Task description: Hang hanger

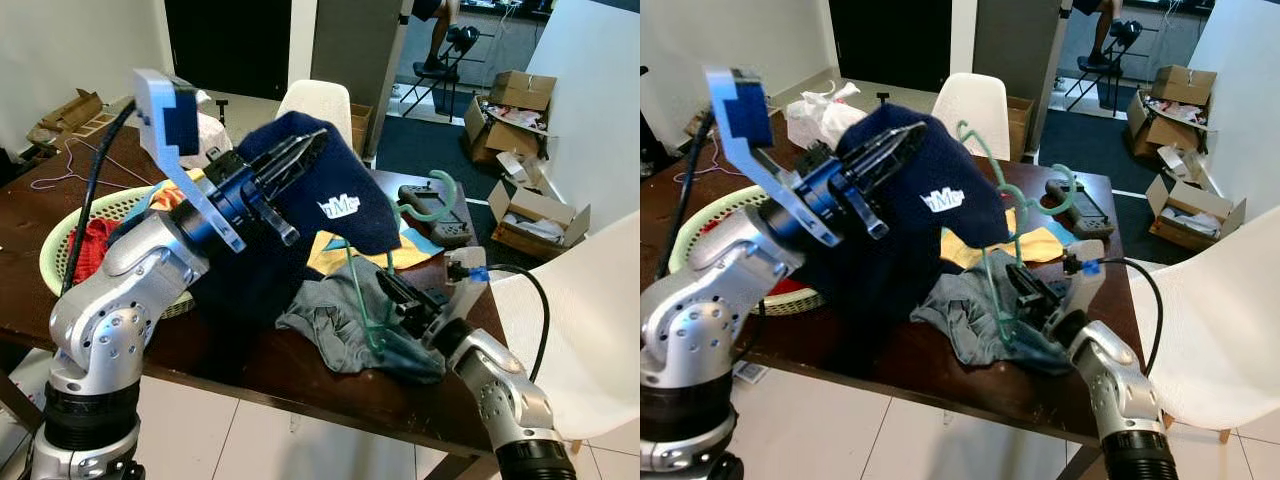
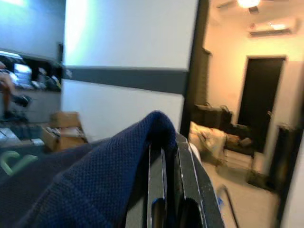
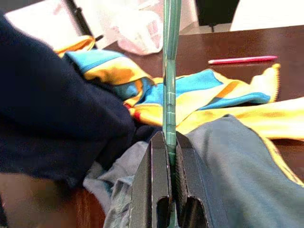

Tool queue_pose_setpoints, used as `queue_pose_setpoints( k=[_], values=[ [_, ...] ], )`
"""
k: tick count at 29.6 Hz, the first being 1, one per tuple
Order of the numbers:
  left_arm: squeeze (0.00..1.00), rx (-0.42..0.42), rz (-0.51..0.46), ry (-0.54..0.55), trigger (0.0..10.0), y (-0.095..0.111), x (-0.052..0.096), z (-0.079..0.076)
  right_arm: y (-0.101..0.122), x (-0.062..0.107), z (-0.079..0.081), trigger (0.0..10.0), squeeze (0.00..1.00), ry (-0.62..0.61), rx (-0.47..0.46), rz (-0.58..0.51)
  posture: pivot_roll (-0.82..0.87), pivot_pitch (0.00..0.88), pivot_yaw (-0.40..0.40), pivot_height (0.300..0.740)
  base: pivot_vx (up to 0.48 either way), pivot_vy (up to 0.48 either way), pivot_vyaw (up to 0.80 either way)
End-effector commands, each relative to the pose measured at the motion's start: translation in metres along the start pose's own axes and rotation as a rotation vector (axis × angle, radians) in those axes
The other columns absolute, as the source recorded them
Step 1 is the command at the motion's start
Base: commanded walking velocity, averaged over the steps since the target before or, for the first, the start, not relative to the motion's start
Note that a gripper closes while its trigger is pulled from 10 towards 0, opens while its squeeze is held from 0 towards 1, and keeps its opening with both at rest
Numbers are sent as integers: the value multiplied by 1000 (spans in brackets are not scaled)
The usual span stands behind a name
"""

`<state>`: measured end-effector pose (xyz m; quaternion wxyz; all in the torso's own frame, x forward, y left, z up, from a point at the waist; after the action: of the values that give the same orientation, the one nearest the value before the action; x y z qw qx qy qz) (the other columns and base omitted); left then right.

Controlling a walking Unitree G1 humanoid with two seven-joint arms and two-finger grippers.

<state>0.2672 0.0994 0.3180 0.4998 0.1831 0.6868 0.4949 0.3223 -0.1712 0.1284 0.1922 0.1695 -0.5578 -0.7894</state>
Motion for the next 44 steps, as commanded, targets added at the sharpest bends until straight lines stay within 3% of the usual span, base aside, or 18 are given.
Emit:
queue_pose_setpoints(
  k=[1,2,3,4,6,7,8,12,16,23,24,25,31,32,35,36,41,44],
  values=[
    [0,37,67,-104,0,-14,-2,-18,2,0,-8,10000,0,-48,-19,-9,113,0,-68,740,0,0,0],
    [0,86,146,-127,0,-34,1,-25,4,0,-13,10000,0,-94,-5,-7,113,0,-67,740,0,0,0],
    [0,86,146,-127,0,-34,1,-25,4,0,-13,10000,0,-94,-5,-7,113,0,-67,740,0,0,0],
    [0,103,248,-104,0,-59,5,-25,4,0,-19,10000,0,-145,11,8,110,0,-67,740,0,0,0],
    [0,103,248,-104,0,-59,5,-25,4,0,-19,10000,0,-145,11,8,110,0,-67,740,0,0,0],
    [0,106,343,-71,0,-80,12,-22,3,0,-24,10000,0,-189,33,24,108,0,-65,740,0,0,0],
    [0,106,343,-71,0,-80,12,-22,3,0,-24,10000,0,-189,33,24,108,0,-65,740,0,0,0],
    [0,-1,655,-86,0,-133,42,-16,1,2,-34,10000,0,-282,67,68,106,0,-62,740,0,0,0],
    [0,-107,795,-71,0,-154,56,-7,0,4,-36,10000,0,-284,86,97,93,0,-55,740,0,0,0],
    [0,-224,857,31,0,-160,60,13,-2,6,-34,10000,0,-256,113,138,86,0,-56,740,0,0,-654],
    [0,-271,862,51,4196,-160,59,18,-2,6,-34,10000,0,-256,121,142,83,0,-56,740,0,0,-800],
    [0,-315,856,76,10000,-158,57,23,-2,7,-34,10000,0,-259,120,141,81,0,-56,740,0,0,-800],
    [0,-374,780,137,10000,-143,49,35,-2,7,-34,10000,0,-262,125,142,81,0,-57,740,0,0,-133],
    [678,-370,721,152,10000,-132,44,37,-2,7,-34,10000,0,-262,127,143,84,0,-59,740,0,0,0],
    [678,-370,721,152,10000,-132,44,37,-2,7,-34,10000,0,-262,127,143,84,0,-59,740,0,0,0],
    [1000,-331,650,146,10000,-116,42,36,-3,6,-33,10000,0,-260,129,145,87,0,-59,740,0,0,0],
    [1000,-307,584,134,10000,-91,47,36,-6,5,-30,10000,0,-235,120,160,91,0,-65,740,0,0,0],
    [1000,-328,607,120,10000,-84,54,36,-9,5,-27,10000,0,-208,117,177,96,0,-69,740,0,0,0]
  ],
)
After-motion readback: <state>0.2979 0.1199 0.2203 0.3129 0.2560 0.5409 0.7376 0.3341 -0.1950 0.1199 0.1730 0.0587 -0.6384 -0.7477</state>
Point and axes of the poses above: a point about 5 cm out from each wrist's last joint towards the gripper, its own x axis pointing back from the gripper into the wrist, its own y axis along the axis of the wrist's last joint, z = x × y, the point moved 1 cm from there along -x, pointing out of the wrist towards the gripper
